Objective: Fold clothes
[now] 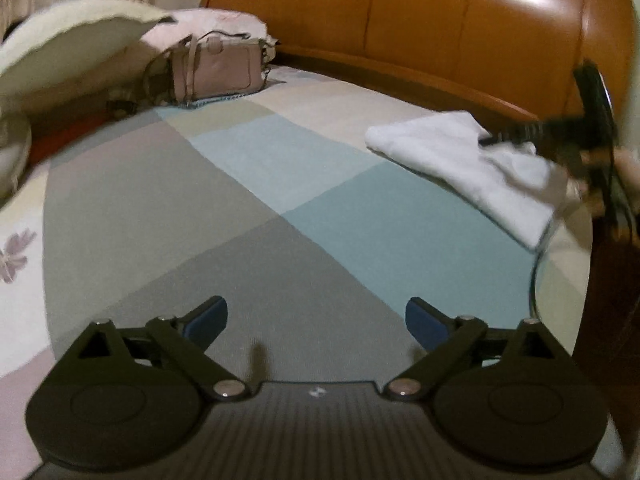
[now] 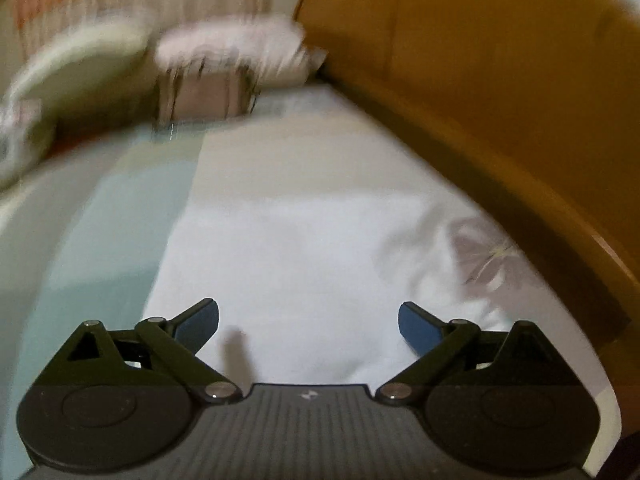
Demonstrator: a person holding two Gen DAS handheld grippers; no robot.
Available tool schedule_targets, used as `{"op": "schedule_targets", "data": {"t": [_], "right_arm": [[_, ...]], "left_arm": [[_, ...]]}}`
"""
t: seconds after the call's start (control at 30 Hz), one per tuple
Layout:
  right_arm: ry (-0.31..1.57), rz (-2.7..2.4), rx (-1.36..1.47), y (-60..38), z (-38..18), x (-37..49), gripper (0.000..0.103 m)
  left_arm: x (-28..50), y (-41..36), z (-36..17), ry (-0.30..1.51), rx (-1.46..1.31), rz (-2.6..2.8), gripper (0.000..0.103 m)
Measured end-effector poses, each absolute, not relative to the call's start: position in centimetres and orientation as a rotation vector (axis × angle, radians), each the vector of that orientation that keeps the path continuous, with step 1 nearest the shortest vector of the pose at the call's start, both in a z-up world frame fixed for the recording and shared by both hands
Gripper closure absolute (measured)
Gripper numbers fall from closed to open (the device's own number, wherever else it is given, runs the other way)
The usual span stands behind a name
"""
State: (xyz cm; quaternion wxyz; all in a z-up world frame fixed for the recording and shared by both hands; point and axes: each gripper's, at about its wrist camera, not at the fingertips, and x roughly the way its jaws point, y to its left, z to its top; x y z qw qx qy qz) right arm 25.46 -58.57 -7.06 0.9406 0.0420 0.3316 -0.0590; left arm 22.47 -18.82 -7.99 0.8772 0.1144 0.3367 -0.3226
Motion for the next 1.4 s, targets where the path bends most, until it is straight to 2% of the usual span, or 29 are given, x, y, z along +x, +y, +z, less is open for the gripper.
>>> {"op": "schedule_targets", "data": {"t": [0.1,0.17,0.27,0.33,0.47,0.7,1.13,1.27,1.4], "right_arm": [[0.666,-0.116,0.083,-57.8,-6.9,25.2,0.007],[0.659,-0.114,0.080,-57.3,-6.8,25.0,0.006],[0.649,-0.109,0.077,-56.5,-6.6,24.7,0.000],[0.642,-0.107,0.075,-56.0,-6.5,24.5,0.000],[0.747,-0.186,0.011,-54.0,-9.1,25.6,0.000],[0.694,-0.193,0.148,-54.1,-8.0,20.5,0.000],[0.545,-0.242,0.350,-61.5,-6.9,20.2,0.000],[0.605,-0.244,0.443,-63.8,-8.9,21.3,0.000],[0.618,-0.251,0.397,-63.4,-9.1,20.6,0.002]], "left_arm": [[21.3,-18.8,-7.9,0.695,0.243,-0.692,0.006],[20.8,-18.4,-7.7,0.696,0.229,-0.680,0.006],[20.3,-17.8,-7.5,0.694,0.214,-0.644,0.006],[20.0,-17.3,-7.2,0.697,0.203,-0.629,0.006],[19.1,-16.3,-6.6,0.685,0.200,-0.592,0.005],[18.2,-15.2,-6.1,0.651,0.210,-0.567,0.002],[17.6,-17.4,-6.2,0.662,0.257,-0.609,0.002],[17.7,-17.9,-6.5,0.669,0.277,-0.605,0.002],[18.0,-17.9,-6.9,0.675,0.286,-0.594,0.002]]}}
